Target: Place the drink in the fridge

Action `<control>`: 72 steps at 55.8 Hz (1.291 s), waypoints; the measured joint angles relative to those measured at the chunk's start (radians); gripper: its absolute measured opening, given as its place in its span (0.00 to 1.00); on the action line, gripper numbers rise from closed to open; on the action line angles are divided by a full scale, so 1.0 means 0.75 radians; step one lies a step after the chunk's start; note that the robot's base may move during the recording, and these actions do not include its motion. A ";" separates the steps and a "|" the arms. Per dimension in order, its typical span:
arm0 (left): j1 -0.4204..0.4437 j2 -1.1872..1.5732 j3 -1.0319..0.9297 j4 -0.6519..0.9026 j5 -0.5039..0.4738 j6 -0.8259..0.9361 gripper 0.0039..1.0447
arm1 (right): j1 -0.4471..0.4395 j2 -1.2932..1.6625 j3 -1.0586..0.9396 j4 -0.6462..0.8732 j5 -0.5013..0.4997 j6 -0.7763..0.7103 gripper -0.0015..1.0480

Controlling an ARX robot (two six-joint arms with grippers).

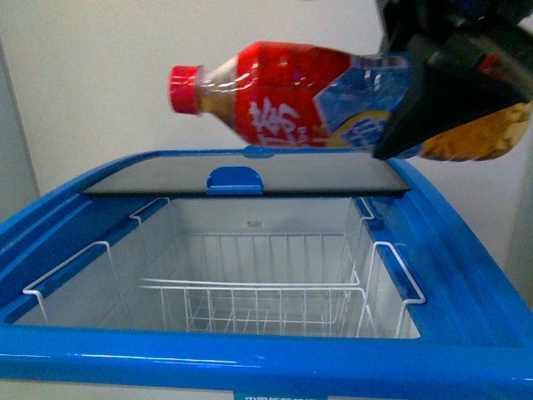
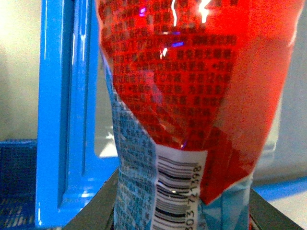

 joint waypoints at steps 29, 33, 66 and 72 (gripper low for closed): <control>0.000 -0.215 -0.081 -0.115 0.000 0.000 0.02 | 0.061 0.209 -0.165 0.352 0.049 0.004 0.38; 0.000 -0.241 -0.101 -0.122 -0.006 -0.002 0.02 | 0.069 0.244 -0.178 0.376 0.055 0.002 0.38; 0.000 -0.463 -0.100 -0.343 -0.001 -0.003 0.02 | 0.098 0.497 -0.171 0.535 0.092 -0.002 0.38; 0.000 -0.617 -0.100 -0.526 0.001 -0.003 0.02 | 0.100 0.537 -0.148 0.564 0.102 0.005 0.38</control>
